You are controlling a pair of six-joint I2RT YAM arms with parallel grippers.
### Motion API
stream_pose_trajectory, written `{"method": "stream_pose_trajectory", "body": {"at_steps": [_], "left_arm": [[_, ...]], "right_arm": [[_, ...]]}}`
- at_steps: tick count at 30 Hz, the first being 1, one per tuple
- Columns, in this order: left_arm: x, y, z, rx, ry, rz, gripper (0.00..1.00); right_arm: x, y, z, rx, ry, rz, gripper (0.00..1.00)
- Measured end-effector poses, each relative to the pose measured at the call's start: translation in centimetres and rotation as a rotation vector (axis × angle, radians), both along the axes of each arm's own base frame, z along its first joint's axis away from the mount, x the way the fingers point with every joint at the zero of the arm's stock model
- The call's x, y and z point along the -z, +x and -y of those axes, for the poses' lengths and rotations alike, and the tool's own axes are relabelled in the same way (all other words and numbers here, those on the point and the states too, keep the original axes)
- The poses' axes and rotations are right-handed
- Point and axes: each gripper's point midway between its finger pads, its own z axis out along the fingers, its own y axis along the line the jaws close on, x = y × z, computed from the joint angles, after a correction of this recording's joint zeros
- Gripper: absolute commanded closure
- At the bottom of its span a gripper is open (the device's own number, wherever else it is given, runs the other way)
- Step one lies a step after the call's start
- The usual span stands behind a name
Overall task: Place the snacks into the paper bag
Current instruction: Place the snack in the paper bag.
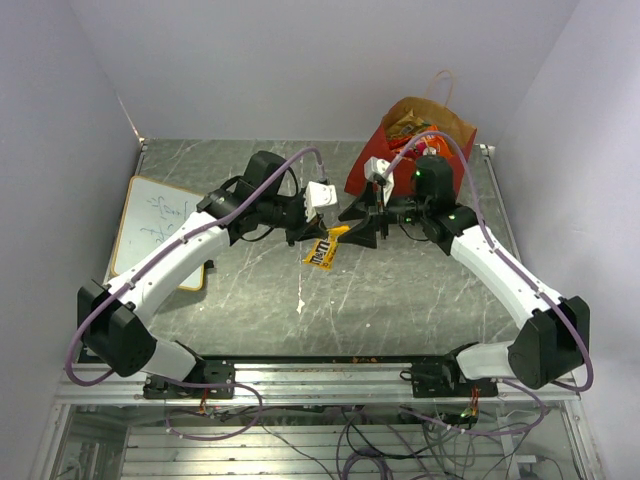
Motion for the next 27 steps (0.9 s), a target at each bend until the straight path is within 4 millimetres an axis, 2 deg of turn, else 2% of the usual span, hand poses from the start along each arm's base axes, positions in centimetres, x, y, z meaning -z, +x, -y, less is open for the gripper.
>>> {"method": "stream_pose_trajectory", "body": {"at_steps": [7,17,22,27], "left_arm": [[0.1,0.0,0.0,0.0,0.003,0.004,0.93],[0.2,-0.1,-0.1,0.0,0.004,0.003,0.93],[0.1,-0.3,-0.2,0.001,0.001,0.006,0.93],[0.1,-0.5,-0.3,0.0,-0.003,0.012,0.93]], "right_arm": [[0.8,0.4,-0.1,0.005,-0.014,-0.012,0.48],[1.1,0.5,-0.1,0.009,-0.024,0.001,0.65],[1.5,0.4,-0.1,0.005,-0.027,-0.009,0.56],[2.3,0.0,0.0,-0.003,-0.033,-0.027,0.58]]}}
